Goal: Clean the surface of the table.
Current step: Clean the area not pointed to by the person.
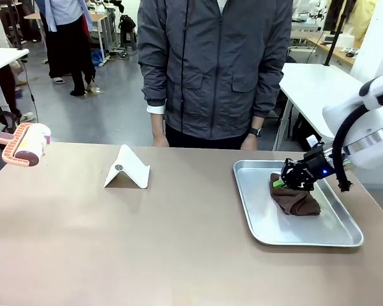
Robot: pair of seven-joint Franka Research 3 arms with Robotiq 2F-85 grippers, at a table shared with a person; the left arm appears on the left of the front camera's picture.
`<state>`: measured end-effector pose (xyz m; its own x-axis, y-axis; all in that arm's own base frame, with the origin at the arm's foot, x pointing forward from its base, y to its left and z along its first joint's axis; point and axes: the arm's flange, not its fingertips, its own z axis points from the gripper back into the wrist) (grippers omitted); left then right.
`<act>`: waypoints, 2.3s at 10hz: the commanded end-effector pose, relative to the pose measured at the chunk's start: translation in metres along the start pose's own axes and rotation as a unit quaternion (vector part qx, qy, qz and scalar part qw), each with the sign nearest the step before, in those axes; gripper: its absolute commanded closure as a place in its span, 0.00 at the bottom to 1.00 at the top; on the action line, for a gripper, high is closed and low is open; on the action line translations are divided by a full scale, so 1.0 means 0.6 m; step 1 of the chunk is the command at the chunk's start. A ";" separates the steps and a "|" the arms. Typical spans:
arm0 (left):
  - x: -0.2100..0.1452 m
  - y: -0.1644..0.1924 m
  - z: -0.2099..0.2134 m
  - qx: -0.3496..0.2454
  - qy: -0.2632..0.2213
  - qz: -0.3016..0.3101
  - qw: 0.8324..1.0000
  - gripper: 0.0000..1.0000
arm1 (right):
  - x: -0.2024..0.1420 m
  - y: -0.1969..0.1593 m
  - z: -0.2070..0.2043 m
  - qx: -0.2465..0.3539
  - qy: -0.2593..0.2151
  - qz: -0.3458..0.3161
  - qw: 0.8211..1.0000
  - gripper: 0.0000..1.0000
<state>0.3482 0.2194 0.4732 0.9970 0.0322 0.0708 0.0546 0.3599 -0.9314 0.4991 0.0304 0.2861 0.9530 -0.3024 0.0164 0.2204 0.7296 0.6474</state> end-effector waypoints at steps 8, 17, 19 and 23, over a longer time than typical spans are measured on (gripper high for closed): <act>-0.002 -0.009 0.001 -0.004 -0.002 0.005 1.000 0.86 | -0.088 0.008 0.237 0.386 0.130 -0.085 0.909 0.96; -0.002 -0.009 0.001 -0.004 -0.002 0.005 1.000 0.86 | -0.124 -0.031 0.307 0.542 0.209 -0.069 0.811 0.96; -0.002 -0.009 0.001 -0.004 -0.002 0.005 1.000 0.86 | -0.120 -0.039 0.297 0.544 0.210 -0.079 0.808 0.96; -0.002 -0.009 0.001 -0.004 -0.002 0.005 1.000 0.86 | -0.112 0.004 0.194 0.398 0.195 -0.103 0.890 0.96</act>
<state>0.3482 0.2193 0.4734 0.9970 0.0322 0.0709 0.0546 0.3600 -0.9313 0.4101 -0.0346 0.3753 0.9501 -0.0078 -0.3119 0.3092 -0.1101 0.9446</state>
